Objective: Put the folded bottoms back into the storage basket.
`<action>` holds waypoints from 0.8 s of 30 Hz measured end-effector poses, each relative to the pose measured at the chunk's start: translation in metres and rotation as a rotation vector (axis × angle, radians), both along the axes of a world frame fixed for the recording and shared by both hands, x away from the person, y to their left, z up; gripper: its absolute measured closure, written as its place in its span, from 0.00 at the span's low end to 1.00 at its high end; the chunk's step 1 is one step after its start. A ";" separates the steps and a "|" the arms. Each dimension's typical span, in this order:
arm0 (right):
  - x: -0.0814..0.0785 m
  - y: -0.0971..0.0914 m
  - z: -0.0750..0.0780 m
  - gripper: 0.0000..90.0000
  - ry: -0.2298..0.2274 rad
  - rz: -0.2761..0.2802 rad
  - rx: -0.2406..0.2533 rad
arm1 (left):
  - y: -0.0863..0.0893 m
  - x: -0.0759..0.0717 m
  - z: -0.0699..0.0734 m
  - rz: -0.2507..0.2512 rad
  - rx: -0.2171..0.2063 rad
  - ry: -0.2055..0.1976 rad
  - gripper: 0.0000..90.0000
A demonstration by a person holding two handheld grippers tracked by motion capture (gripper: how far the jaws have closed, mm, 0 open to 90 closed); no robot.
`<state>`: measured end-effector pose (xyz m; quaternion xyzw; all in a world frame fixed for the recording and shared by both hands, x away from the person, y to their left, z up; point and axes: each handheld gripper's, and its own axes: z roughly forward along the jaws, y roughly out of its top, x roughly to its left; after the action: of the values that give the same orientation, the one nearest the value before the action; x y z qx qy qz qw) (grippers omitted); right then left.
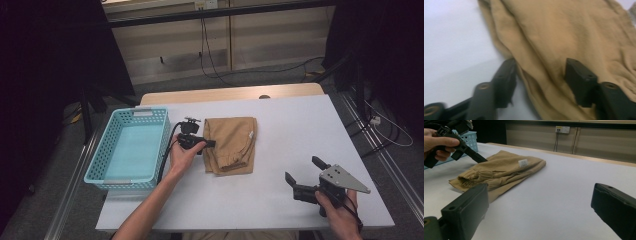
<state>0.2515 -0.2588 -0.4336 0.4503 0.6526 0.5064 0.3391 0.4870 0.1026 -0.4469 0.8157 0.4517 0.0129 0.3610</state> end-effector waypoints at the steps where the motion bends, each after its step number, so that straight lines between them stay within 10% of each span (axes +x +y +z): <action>1: 0.000 0.000 0.000 0.01 0.001 0.000 0.001 | 0.000 0.000 0.000 -0.001 0.005 -0.001 0.50; 14: 0.000 0.000 0.000 0.01 0.003 0.000 -0.002 | -0.008 -0.003 -0.002 -0.043 -0.023 -0.002 0.67; 24: 0.003 0.001 -0.001 0.01 0.008 0.004 -0.006 | -0.017 -0.011 -0.001 -0.110 0.066 -0.086 0.84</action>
<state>0.2540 -0.2581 -0.4350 0.4503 0.6562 0.5033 0.3367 0.4764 0.0858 -0.4482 0.8494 0.3897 0.0427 0.3532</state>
